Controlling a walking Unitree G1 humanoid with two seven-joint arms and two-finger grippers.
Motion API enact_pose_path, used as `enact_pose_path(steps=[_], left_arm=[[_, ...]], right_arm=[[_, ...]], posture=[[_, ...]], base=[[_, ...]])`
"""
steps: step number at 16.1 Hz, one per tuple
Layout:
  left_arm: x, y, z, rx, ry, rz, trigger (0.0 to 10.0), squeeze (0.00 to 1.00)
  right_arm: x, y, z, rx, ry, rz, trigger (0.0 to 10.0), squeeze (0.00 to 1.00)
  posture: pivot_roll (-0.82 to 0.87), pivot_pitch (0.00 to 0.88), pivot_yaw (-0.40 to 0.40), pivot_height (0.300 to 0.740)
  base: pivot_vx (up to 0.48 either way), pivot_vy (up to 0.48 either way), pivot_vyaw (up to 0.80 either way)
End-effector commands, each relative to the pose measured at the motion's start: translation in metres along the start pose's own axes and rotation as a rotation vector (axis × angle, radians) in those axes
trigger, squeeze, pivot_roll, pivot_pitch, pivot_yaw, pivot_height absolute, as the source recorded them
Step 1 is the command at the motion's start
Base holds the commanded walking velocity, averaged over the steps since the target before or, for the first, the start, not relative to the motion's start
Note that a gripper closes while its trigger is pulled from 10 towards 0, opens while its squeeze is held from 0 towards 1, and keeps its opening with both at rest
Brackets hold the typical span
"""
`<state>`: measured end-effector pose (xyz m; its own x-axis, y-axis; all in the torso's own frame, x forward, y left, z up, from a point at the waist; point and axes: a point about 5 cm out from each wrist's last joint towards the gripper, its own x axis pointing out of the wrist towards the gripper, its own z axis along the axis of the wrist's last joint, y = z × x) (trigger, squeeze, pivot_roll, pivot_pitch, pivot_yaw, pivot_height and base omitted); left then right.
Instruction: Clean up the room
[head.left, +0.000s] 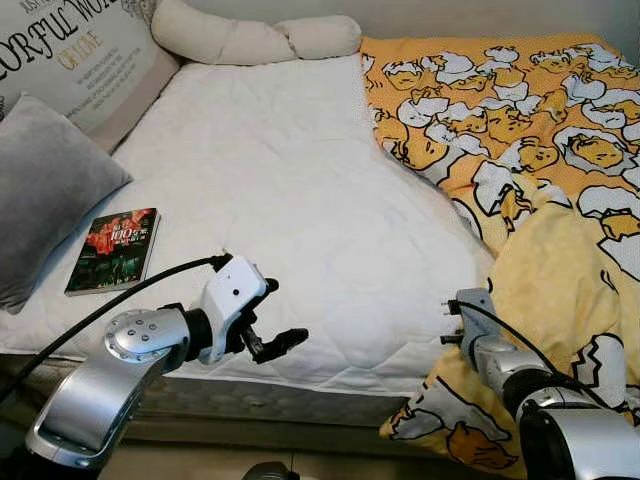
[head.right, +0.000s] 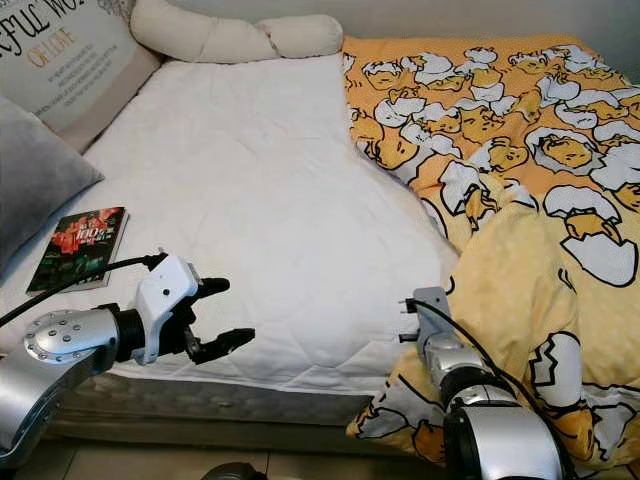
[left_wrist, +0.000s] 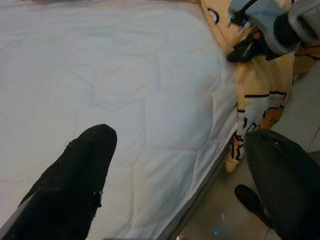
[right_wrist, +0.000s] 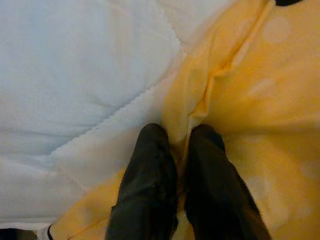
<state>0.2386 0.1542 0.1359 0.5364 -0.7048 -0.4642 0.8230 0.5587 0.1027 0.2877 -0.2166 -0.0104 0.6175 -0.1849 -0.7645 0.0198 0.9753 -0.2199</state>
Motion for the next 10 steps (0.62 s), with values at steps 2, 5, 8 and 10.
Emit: enact_pose_path(steps=[2, 5, 8, 10], left_arm=[[-0.005, 0.007, -0.008, -0.001, 0.015, 0.017, 10.0, 0.00], [-0.008, 0.011, -0.018, -0.010, 0.031, 0.015, 10.0, 0.00], [-0.014, 0.019, -0.039, -0.028, 0.060, -0.024, 10.0, 0.00], [-0.014, 0.018, -0.042, -0.029, 0.067, -0.043, 10.0, 0.00]], right_arm=[[0.000, -0.002, -0.008, 0.048, 0.019, 0.024, 0.0, 0.00], [0.000, -0.001, 0.003, 0.104, -0.037, 0.088, 0.0, 0.00], [-0.006, 0.008, 0.024, 0.150, -0.122, 0.393, 0.0, 0.00], [-0.008, 0.009, 0.025, 0.100, -0.129, 0.478, 0.0, 0.00]], posture=[[0.21, 0.000, 0.067, 0.740], [0.19, 0.000, 0.059, 0.740], [0.11, 0.000, 0.065, 0.740], [0.09, 0.000, 0.072, 0.740]], base=[[0.000, 0.000, 0.00], [0.000, 0.000, 0.00], [0.000, 0.000, 0.00], [0.000, 0.000, 0.00]])
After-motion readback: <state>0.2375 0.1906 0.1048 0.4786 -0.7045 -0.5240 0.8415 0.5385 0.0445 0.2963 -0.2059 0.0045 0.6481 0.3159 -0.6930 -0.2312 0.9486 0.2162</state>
